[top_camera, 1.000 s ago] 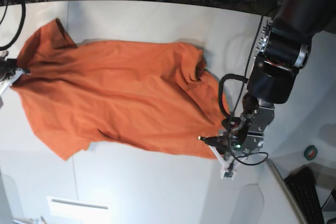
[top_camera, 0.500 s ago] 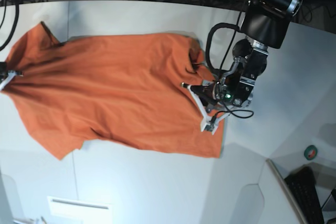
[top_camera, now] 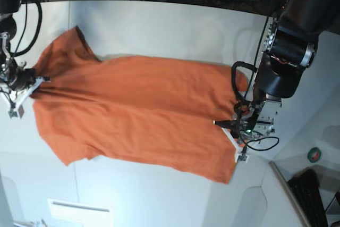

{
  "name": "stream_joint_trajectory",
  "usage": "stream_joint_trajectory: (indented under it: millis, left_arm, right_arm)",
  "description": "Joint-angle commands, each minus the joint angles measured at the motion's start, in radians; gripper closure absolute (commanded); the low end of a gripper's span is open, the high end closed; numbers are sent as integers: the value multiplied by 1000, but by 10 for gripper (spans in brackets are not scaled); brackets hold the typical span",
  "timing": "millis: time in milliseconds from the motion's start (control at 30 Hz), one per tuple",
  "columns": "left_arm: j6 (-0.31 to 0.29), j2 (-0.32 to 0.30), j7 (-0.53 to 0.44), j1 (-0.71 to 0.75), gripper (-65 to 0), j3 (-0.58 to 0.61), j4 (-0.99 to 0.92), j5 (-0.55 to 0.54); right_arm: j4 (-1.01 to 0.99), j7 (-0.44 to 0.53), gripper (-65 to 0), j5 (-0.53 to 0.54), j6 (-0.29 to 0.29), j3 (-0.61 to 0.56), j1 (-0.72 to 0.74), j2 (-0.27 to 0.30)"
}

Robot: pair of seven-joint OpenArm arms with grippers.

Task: Layout the t-shirt on the table in an organized manner, then fold the t-shirt properly
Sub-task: 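Drag the left gripper along the shirt hem to flatten the body, then pull the shirt corners apart with both grippers to smooth it flat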

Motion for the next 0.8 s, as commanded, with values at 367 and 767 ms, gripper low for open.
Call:
stream_joint_trajectory:
  millis: [367,767]
  left_arm:
    - [-1,61,-65,-167,0,31,5,-11]
    - [-57,-50,265,431,0,-282,921,-9]
  right_arm:
    - [-164,-31,0,-4,-12,15,161,10]
    - [335,-39,-300,2,33,275,-74,-84]
